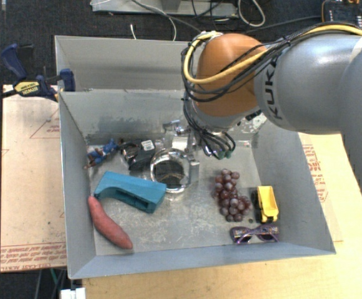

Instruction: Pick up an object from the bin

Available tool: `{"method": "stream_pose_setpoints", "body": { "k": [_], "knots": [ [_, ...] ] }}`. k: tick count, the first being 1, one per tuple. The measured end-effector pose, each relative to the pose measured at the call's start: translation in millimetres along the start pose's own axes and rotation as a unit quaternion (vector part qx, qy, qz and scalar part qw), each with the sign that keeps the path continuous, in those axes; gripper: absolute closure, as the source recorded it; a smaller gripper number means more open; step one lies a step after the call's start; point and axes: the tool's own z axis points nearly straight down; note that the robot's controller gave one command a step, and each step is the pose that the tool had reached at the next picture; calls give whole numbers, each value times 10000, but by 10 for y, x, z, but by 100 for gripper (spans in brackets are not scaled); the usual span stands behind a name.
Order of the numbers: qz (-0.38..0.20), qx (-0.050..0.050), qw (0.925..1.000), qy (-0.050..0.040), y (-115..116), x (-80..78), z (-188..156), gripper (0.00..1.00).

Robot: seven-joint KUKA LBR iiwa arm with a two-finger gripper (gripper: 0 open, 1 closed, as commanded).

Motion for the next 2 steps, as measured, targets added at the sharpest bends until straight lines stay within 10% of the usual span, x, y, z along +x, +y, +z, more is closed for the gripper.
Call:
{"method": "stream_pose_setpoints", "body": {
  "k": [1,2],
  "knots": [
    [350,-10,9994,70,156,-49,636,0],
    [-1306,15,9914,-55,-64,-3,918,0]
  ]
}}
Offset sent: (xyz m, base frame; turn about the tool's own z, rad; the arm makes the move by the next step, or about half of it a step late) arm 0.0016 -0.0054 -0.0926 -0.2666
